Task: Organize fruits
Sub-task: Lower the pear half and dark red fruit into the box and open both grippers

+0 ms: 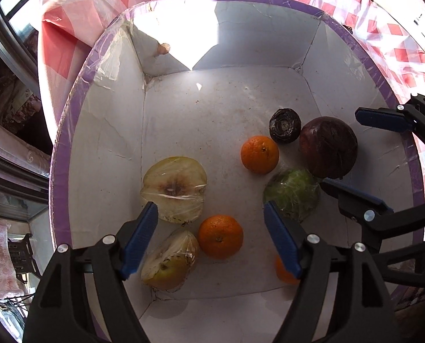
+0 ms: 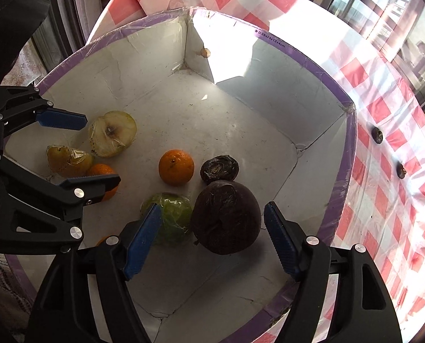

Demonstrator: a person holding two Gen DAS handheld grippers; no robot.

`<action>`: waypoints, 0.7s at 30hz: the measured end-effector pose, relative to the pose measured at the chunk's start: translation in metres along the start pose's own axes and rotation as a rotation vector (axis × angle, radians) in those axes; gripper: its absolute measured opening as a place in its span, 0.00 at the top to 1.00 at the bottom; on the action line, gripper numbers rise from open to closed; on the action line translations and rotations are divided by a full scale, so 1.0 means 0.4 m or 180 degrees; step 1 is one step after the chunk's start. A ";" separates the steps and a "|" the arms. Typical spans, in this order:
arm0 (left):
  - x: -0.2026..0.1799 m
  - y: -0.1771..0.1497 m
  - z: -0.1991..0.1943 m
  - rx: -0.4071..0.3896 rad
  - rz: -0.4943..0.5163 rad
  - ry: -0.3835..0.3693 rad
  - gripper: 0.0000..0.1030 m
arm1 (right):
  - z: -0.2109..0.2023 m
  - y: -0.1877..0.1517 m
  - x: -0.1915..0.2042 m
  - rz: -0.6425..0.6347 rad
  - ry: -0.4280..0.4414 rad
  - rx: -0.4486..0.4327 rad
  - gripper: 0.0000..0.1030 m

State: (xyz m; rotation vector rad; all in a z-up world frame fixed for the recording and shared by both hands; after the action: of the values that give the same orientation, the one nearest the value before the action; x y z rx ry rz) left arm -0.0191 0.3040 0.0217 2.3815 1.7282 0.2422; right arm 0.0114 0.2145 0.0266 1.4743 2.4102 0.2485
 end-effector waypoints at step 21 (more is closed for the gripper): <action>0.002 0.032 -0.017 0.0117 -0.0228 0.0652 0.13 | -0.028 -0.022 0.013 -0.0250 0.0443 -0.0344 0.18</action>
State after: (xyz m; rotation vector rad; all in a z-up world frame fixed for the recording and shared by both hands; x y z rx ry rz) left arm -0.0085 0.3013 0.0315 2.3871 1.9174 0.4623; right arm -0.0021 0.2150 0.0336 1.3532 2.5131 0.4699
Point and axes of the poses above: each gripper's, at about its wrist camera, not at the fingertips, and z roughly the way its jaws point, x to its left, y to its top, the point moved 4 cm from there along z, roughly the way its jaws point, and after that the axes turned 5 degrees about x, right-handed, at the moved point
